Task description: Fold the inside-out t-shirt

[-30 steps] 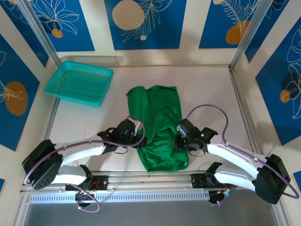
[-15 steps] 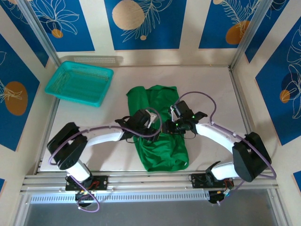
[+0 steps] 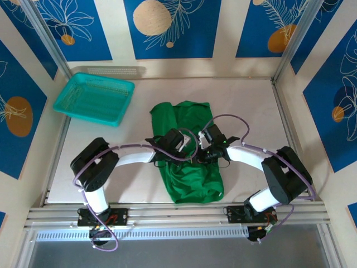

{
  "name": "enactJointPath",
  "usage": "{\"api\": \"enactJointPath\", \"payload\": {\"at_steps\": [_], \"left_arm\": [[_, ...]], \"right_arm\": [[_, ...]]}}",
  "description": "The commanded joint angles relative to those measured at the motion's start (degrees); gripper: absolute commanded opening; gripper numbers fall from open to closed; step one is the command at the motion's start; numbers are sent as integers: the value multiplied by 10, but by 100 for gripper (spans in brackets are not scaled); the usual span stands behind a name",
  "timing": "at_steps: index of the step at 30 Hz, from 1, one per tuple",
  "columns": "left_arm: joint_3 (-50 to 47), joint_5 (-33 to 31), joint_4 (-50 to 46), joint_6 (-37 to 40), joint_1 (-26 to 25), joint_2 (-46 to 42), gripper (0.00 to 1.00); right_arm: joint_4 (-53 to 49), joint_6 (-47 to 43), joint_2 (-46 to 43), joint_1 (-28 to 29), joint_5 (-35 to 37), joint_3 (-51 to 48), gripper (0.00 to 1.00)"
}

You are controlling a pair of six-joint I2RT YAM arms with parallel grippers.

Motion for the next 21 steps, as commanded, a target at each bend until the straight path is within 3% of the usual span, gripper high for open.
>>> {"api": "enactJointPath", "payload": {"at_steps": [1,2,5,11,17,21], "left_arm": [[-10,68,27,-19,13,-37,0],[-15,79,32,-29,16,-47,0],[-38,92,54,-51,21,-84,0],[-74,97,53,-80,56,-134,0],[-123,147,119,-151,103,-166,0],[-125,133,112,-168,109,-166,0]], "right_arm": [[19,-23,12,-5,-50,-7,4],[19,-27,12,-5,-55,-6,0],[24,-37,-6,-6,-61,-10,0],[30,-72,-134,-7,-50,-35,0],[30,-100,-226,9,-121,-69,0],[37,-94,-241,53,-74,-110,0]]}}
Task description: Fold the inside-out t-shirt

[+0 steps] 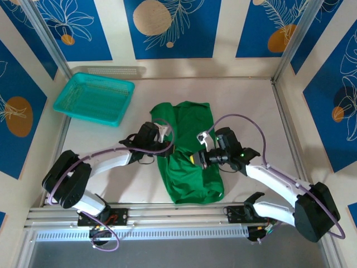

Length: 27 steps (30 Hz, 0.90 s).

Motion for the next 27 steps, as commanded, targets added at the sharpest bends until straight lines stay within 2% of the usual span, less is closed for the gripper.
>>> {"api": "enactJointPath", "payload": {"at_steps": [1,6,7,9,12,16,21,27], "left_arm": [[-5,11,22,-38,9,-11,0],[-23,1,40,-61,25,15,0],[-26,0,43,-63,25,22,0],[-30,14,60,-74,26,43,0],[-31,59,90,-84,26,68,0],[-36,82,107,-94,25,78,0],[-38,77,91,-84,25,64,0],[-37,82,82,-81,26,65,0]], "right_arm": [[-6,-7,2,32,7,-38,0],[-8,-14,28,96,-30,-20,0],[-28,-35,36,103,-39,-5,4],[-80,-67,58,100,-45,36,21],[-90,-37,70,77,16,68,36],[-80,29,103,56,88,104,35],[-96,95,175,75,185,136,36],[-99,137,206,101,231,146,37]]}}
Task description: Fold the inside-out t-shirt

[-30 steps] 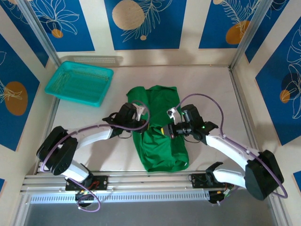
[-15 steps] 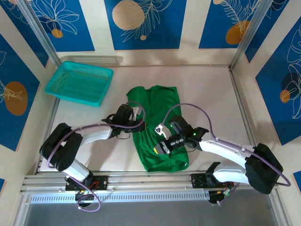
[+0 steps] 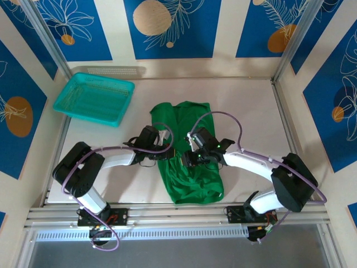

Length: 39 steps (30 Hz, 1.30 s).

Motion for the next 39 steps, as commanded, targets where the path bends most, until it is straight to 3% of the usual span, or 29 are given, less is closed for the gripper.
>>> {"api": "enactJointPath", "payload": {"at_steps": [1,4,7,8,11,16,19,25,27,32,39], "left_arm": [[-5,16,-5,7,4,-8,0],[-4,22,-3,2,5,-5,1],[-4,27,-7,9,5,-9,2],[-2,21,-16,15,6,-13,2],[4,12,-47,26,6,-22,2],[15,-22,-83,61,8,-37,14],[44,-19,-100,90,17,-14,7],[86,-8,-89,119,34,56,5],[93,-1,-91,120,34,64,11],[59,0,-96,121,34,28,19],[12,15,-172,80,34,-85,35]], "right_arm": [[-14,38,22,11,36,20,36],[-21,48,48,15,59,25,31],[5,47,51,6,64,24,2],[7,46,46,1,50,31,0],[-32,40,17,-5,-13,68,0],[-28,31,-42,-1,-155,93,0],[-30,53,-39,-16,-217,103,0],[-14,51,-12,-65,-298,89,0],[-19,39,-4,-83,-320,76,0],[-66,18,28,-131,-295,34,0],[-42,16,100,-85,-406,18,3]]}}
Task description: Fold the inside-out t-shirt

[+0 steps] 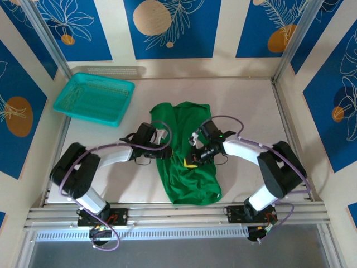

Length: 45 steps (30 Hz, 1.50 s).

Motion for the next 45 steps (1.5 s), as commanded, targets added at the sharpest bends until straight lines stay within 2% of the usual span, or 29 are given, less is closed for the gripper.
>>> {"api": "enactJointPath", "payload": {"at_steps": [1,4,6,9,11,14,17,20,24,26,27,28,33,38,42,45], "left_arm": [[-15,26,-61,-32,4,-66,35],[-38,71,-43,-72,-13,-111,39],[-53,87,-19,-92,-33,-124,43],[-52,102,-10,-107,-52,-110,43],[-50,88,-7,-108,-64,-95,43],[-46,56,-9,-106,-75,-71,43],[-27,59,-17,-99,-77,-43,42],[-18,51,-20,-88,-79,-24,37],[-21,64,11,-103,-78,2,26],[-32,55,26,-103,-78,-5,14],[-38,53,32,-101,-77,-12,6],[-42,52,34,-97,-76,-22,0],[-56,61,40,-84,-77,-86,0],[-119,52,115,-93,-79,-159,0],[-156,51,158,-72,-101,-191,0],[-163,45,155,-46,-127,-188,0]], "right_arm": [[-6,-12,-4,28,-88,8,6],[-10,-11,-32,34,-85,16,27],[-35,-21,-40,21,-71,31,35],[-72,-24,-60,9,28,49,45],[-74,-24,-66,15,83,53,47],[-55,-32,-44,31,136,58,47],[-31,-21,-14,45,172,59,46],[9,-3,6,54,169,56,40],[3,6,24,56,193,70,22],[-2,13,11,52,213,68,5],[0,15,-1,49,211,65,0],[0,13,-15,44,207,64,0],[-40,-12,-79,-1,232,61,0],[-22,-40,-36,-83,223,20,0],[9,-36,-8,-88,201,4,0],[-9,-39,-19,-86,217,18,11]]}}
